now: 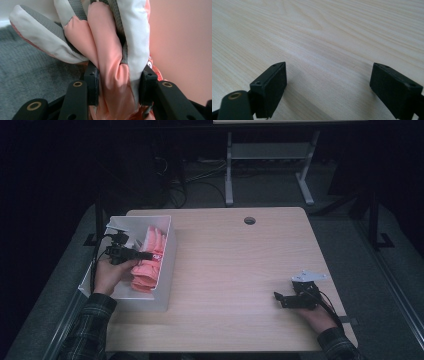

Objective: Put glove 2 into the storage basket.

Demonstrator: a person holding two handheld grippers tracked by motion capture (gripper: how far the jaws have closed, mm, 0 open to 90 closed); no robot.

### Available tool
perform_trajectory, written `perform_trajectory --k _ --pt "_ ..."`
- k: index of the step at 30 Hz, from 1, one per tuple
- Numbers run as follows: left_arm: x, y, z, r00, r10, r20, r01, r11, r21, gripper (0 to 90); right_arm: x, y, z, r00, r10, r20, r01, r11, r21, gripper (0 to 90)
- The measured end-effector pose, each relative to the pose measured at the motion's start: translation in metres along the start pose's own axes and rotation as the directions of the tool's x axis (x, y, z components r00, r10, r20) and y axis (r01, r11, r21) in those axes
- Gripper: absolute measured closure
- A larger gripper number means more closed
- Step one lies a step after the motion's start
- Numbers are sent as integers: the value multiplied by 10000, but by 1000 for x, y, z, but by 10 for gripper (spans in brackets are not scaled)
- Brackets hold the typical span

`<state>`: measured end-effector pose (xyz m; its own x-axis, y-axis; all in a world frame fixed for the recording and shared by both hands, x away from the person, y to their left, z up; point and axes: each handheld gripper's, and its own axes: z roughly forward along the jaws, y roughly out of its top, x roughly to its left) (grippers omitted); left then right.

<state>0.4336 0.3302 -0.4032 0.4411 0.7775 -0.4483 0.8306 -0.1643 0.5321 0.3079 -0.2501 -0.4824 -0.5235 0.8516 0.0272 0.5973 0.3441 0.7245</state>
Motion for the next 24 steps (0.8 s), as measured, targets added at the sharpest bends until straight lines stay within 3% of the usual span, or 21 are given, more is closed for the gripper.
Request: perform_trajectory --k 9,13,17,20,24 --pt "7 -1 9 9998 87 161 -93 9993 375 549 0 0 0 10000 -3 -3 3 10000 3 135" --pt "11 -1 9 9994 -76 350 63 9993 378 446 0 0 0 10000 -1 -1 1 10000 2 135" --pt "10 0 6 9991 242 352 -254 9991 346 339 0 0 0 10000 -4 1 4 10000 1 135" --pt "8 1 2 9993 357 150 -360 9991 233 299 0 0 0 10000 -4 -4 4 10000 4 135" --pt "4 1 -7 9966 672 -487 -677 9977 -88 262 0 0 0 10000 -6 -2 6 10000 4 135"
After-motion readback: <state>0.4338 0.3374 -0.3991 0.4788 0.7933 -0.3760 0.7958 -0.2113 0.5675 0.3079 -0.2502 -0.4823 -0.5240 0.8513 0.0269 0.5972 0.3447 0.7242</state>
